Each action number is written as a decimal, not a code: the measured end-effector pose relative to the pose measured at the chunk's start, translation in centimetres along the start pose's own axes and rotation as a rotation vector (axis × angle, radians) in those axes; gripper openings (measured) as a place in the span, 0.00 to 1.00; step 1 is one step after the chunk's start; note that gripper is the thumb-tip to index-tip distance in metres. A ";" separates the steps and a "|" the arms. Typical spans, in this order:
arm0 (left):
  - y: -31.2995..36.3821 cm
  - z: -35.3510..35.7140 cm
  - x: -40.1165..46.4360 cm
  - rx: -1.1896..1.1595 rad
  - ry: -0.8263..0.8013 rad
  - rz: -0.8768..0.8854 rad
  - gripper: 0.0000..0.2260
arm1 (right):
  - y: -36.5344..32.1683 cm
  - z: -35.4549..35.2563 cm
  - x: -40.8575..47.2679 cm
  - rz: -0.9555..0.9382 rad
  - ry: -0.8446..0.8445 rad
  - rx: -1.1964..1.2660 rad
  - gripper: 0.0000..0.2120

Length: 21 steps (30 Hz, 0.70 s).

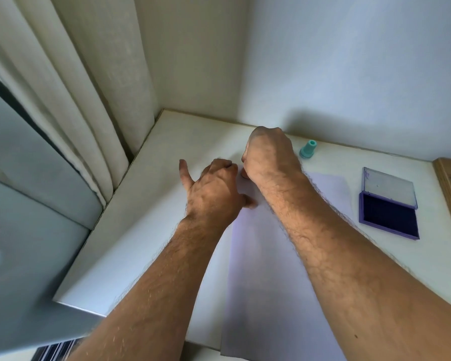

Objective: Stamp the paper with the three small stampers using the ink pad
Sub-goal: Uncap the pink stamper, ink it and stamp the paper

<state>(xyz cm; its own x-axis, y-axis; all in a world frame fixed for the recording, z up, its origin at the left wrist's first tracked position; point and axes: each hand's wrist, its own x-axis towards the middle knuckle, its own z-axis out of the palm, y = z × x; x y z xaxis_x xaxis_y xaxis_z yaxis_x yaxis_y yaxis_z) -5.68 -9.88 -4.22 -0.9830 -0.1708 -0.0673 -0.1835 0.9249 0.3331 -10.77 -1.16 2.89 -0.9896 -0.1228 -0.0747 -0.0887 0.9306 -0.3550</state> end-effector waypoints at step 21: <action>0.6 -0.9 -0.3 0.021 -0.030 -0.015 0.21 | 2.0 1.6 -1.1 -0.039 0.059 0.136 0.09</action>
<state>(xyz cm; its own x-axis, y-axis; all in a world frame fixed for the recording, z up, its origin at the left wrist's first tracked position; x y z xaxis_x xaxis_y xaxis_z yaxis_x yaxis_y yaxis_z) -5.46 -9.56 -3.19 -0.9794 -0.1748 -0.1010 -0.1980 0.9292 0.3120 -9.66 0.31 0.76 -0.9910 -0.1337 -0.0052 -0.1148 0.8697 -0.4800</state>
